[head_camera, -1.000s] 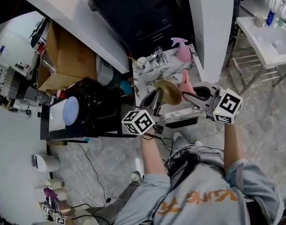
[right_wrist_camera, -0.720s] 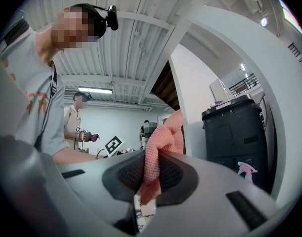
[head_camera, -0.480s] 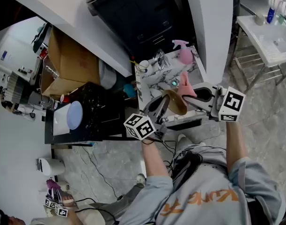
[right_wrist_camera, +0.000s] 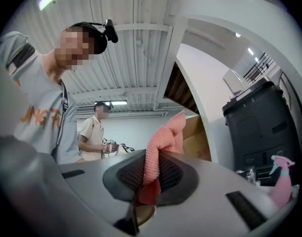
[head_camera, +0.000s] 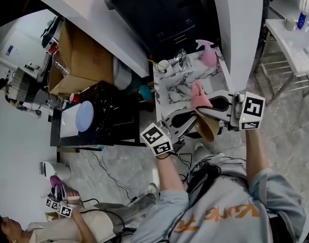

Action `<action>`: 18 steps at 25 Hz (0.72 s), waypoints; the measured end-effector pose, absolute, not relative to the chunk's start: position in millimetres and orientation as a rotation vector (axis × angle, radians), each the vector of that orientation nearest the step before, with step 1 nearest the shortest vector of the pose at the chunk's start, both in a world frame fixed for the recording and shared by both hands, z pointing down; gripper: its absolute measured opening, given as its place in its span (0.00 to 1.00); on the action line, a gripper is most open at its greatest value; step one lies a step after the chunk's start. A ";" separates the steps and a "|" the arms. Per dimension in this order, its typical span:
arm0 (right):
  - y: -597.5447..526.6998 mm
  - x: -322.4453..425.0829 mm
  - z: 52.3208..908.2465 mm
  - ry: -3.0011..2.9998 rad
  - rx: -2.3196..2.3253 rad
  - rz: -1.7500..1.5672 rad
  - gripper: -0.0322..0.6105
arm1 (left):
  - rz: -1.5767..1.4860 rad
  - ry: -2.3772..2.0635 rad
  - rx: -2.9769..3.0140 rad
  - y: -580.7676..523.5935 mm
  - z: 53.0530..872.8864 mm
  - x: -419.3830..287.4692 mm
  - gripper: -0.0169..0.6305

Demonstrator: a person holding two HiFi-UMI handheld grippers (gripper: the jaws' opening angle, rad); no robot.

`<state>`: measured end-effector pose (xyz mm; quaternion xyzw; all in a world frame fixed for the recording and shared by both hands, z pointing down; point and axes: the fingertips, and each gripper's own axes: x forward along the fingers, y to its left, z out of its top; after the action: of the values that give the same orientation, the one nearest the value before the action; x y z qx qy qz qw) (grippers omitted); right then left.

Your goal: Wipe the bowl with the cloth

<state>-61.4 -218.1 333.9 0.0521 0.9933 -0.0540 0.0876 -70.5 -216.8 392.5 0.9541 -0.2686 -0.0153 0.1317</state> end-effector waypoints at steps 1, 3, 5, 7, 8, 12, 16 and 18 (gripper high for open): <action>-214.4 -62.3 334.1 2.951 0.192 -0.176 0.13 | -0.055 -0.733 2.793 -210.0 390.0 -67.6 0.08; -209.0 -62.1 334.6 2.936 0.253 -0.204 0.13 | -0.077 -0.645 2.829 -197.8 385.3 -61.9 0.08; -206.0 -60.0 337.2 2.926 0.286 -0.228 0.13 | -0.128 -0.567 2.851 -188.1 378.5 -58.0 0.08; -204.5 -58.1 342.8 2.934 0.288 -0.244 0.13 | -0.225 -0.512 2.862 -181.6 367.6 -57.5 0.08; -203.9 -57.4 346.0 2.940 0.287 -0.251 0.13 | -0.278 -0.497 2.863 -180.3 361.9 -58.4 0.08; -200.7 -55.9 353.2 2.936 0.306 -0.291 0.13 | -0.398 -0.464 2.864 -179.4 347.5 -58.4 0.07; -195.2 -56.8 359.1 2.941 0.340 -0.317 0.13 | -0.530 -0.439 2.866 -180.6 331.6 -56.9 0.07; -189.5 -57.8 363.1 2.953 0.377 -0.323 0.13 | -0.620 -0.470 2.846 -185.2 322.7 -62.2 0.07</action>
<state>-57.8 -189.5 363.1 0.1255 0.9835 -0.1075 0.0734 -62.2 -185.2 322.7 0.9602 -0.1585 -0.2092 0.0955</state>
